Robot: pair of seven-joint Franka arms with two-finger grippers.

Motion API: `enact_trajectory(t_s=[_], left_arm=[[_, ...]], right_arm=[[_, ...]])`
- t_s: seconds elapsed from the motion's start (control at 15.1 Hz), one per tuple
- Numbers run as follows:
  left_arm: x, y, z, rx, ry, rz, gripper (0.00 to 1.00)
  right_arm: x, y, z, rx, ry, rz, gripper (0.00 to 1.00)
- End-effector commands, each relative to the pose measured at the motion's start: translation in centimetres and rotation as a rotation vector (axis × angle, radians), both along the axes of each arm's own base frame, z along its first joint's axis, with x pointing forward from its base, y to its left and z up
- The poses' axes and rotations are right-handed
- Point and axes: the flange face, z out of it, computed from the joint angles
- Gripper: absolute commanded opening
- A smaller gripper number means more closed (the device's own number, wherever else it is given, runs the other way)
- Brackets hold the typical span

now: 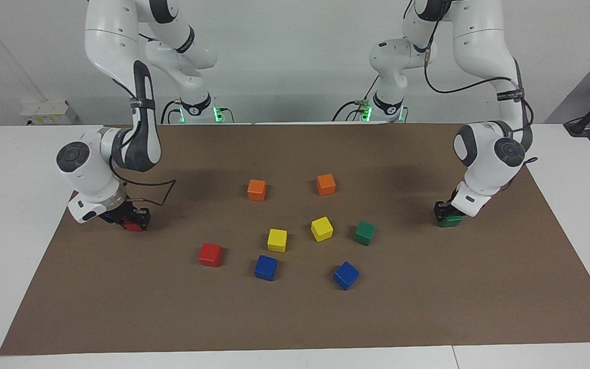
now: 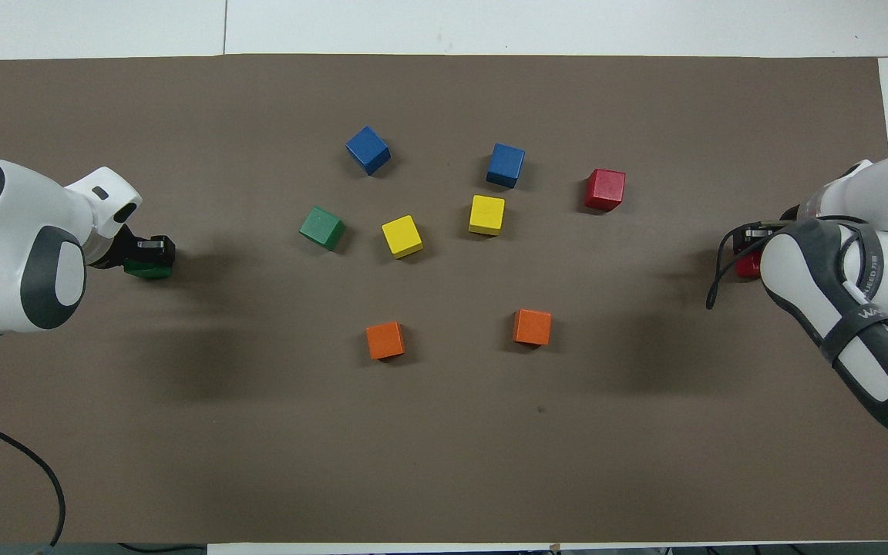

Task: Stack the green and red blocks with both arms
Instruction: 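Set down the green block with the left gripper while the right sets red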

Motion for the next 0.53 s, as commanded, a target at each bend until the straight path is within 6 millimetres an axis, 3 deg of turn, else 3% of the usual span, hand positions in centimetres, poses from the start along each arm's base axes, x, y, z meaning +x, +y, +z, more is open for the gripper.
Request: enact_trajectory(t_s=[0.0, 0.13, 0.27, 0.33, 0.4, 0.46], left_arm=[[-0.5, 0.3, -0.2, 0.012, -0.012, -0.001, 1.00], [0.9, -0.7, 2.0, 0.015, -0.022, 0.001, 1.00], [3.2, -1.9, 7.0, 0.021, 0.018, 0.012, 1.00], [4.2, -3.8, 9.3, 0.023, 0.038, 0.076, 1.00], [5.3, -6.2, 10.6, 0.032, 0.047, 0.196, 1.00], [5.7, -9.9, 11.6, 0.030, 0.034, 0.319, 1.00]], right_arm=[[0.0, -0.1, 0.2, 0.004, 0.009, -0.020, 1.00], [0.3, 0.3, 2.6, -0.030, 0.038, 0.022, 1.00], [1.7, 1.2, 5.8, -0.069, 0.057, 0.061, 1.00], [2.8, 2.5, 7.5, -0.074, 0.049, 0.076, 1.00], [4.1, 5.0, 8.9, -0.082, 0.030, 0.083, 1.00], [5.1, 7.2, 9.5, -0.090, 0.021, 0.060, 1.00]])
